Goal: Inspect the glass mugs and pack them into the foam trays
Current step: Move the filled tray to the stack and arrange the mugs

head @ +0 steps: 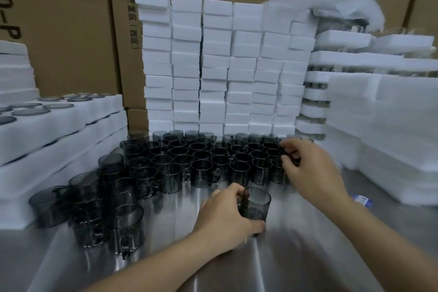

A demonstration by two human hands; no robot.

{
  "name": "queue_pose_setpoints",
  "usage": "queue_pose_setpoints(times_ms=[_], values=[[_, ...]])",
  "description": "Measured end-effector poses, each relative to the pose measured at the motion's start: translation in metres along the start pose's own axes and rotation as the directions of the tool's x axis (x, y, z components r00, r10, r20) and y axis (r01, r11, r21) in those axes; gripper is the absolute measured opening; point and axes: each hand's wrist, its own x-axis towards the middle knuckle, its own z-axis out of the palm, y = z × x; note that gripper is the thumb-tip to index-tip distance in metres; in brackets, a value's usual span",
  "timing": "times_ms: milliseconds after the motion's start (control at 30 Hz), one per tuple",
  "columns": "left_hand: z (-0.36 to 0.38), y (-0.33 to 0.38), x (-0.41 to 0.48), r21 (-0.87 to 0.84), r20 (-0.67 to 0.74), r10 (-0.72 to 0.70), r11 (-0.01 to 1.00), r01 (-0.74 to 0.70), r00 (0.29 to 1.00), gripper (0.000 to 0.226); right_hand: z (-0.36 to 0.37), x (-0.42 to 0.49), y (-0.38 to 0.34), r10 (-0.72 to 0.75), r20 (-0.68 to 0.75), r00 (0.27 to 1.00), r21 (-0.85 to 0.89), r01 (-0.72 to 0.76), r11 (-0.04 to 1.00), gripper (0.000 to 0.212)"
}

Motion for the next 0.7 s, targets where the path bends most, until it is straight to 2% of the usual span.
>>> queue_pose_setpoints(times_ms=[100,200,233,300,367,400,433,500,633,700], values=[[0.000,0.000,0.001,0.042,0.016,0.007,0.999,-0.008,1.000,0.056,-0.053,0.054,-0.005,-0.074,-0.116,0.991,-0.214,0.048,0.976,0.040],[0.000,0.000,0.001,0.046,0.011,0.018,0.999,-0.018,1.000,0.056,-0.115,0.114,0.002,-0.123,-0.207,0.971,-0.524,-0.004,0.852,0.045],[0.000,0.000,0.001,0.047,0.005,0.025,0.999,-0.025,1.000,0.056,-0.134,0.131,0.009,-0.090,-0.214,0.973,-0.605,-0.060,0.794,0.044],[0.000,0.002,0.000,0.043,-0.002,0.031,0.999,-0.031,1.000,0.055,-0.162,0.155,0.031,0.093,-0.199,0.976,-0.735,-0.211,0.644,0.043],[0.001,0.002,0.000,0.037,-0.009,0.027,0.999,-0.027,1.000,0.054,-0.178,0.164,0.054,0.354,-0.123,0.927,-0.772,-0.313,0.553,0.048],[0.001,0.002,0.000,0.041,-0.011,0.028,0.999,-0.027,1.000,0.054,-0.181,0.164,0.064,0.447,-0.059,0.893,-0.791,-0.315,0.524,0.051],[0.002,0.001,0.000,0.048,-0.011,0.031,0.998,-0.030,0.999,0.055,-0.182,0.164,0.072,0.488,-0.022,0.873,-0.811,-0.301,0.502,0.051],[0.003,0.002,0.000,0.059,-0.009,0.035,0.998,-0.035,0.999,0.055,-0.185,0.167,0.082,0.466,-0.018,0.884,-0.850,-0.259,0.458,0.040],[0.003,0.002,0.002,0.001,-0.029,0.021,1.000,-0.021,0.999,0.053,-0.198,0.175,0.061,0.348,-0.026,0.937,-0.839,-0.210,0.502,0.034],[0.003,0.002,0.003,-0.168,-0.065,0.018,0.985,-0.029,0.998,0.050,-0.202,0.172,0.026,0.250,-0.037,0.967,-0.799,-0.179,0.574,0.030]])
